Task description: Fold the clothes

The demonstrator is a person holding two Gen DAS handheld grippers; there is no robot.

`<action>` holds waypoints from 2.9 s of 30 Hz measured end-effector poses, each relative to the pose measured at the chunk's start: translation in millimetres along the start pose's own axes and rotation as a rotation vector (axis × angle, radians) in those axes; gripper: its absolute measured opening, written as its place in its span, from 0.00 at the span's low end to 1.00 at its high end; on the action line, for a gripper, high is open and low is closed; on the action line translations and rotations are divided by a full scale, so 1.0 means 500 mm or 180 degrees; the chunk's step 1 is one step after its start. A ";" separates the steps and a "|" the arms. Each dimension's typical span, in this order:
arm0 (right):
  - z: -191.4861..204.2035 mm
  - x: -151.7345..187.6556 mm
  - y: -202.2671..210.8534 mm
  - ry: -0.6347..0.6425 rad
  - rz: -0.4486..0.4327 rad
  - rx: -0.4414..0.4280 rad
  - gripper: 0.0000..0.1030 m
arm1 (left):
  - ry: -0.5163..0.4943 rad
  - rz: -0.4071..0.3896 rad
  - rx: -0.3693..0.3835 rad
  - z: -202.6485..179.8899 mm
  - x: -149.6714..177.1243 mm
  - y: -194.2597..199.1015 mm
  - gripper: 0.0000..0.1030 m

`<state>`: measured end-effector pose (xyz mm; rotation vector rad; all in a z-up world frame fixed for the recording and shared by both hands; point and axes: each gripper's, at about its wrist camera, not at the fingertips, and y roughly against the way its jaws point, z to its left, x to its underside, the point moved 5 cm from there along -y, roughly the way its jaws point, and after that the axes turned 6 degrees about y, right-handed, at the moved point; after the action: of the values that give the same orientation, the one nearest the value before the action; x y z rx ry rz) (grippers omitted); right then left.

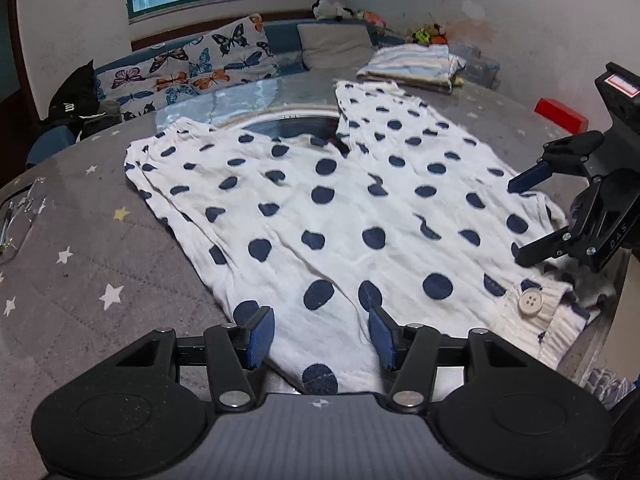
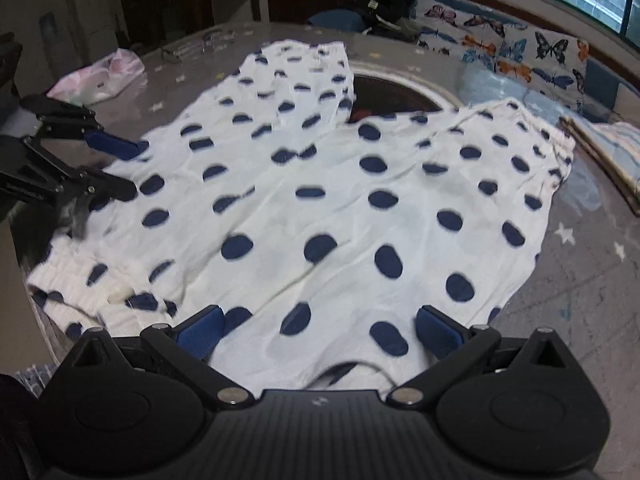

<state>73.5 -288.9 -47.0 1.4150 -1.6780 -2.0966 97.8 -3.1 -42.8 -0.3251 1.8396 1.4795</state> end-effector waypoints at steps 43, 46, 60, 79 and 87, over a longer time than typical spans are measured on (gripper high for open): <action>-0.233 0.026 0.058 -0.0866 -0.0227 0.0650 1.00 | -0.1096 -0.0102 0.1296 -0.421 -0.022 -0.025 0.59; -0.279 0.015 0.053 -0.1032 -0.0268 0.0673 0.97 | -0.1262 -0.0068 0.1249 -0.438 -0.006 -0.035 0.50; -0.489 -0.072 -0.020 -0.1694 -0.0404 0.0778 0.84 | -0.1111 0.0070 0.1260 -0.421 -0.010 -0.078 0.28; -0.612 -0.198 -0.178 -0.1971 -0.0344 0.0663 0.34 | -0.0489 0.0143 0.1612 -0.376 -0.030 -0.069 0.15; -0.626 -0.213 -0.155 -0.2131 -0.0464 0.0675 0.03 | -0.0295 0.0018 0.1662 -0.364 -0.035 -0.036 0.13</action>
<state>387.0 -419.5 -34.4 0.9431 -2.1196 -2.7566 50.7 -180.3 -33.2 0.0041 2.0645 0.9479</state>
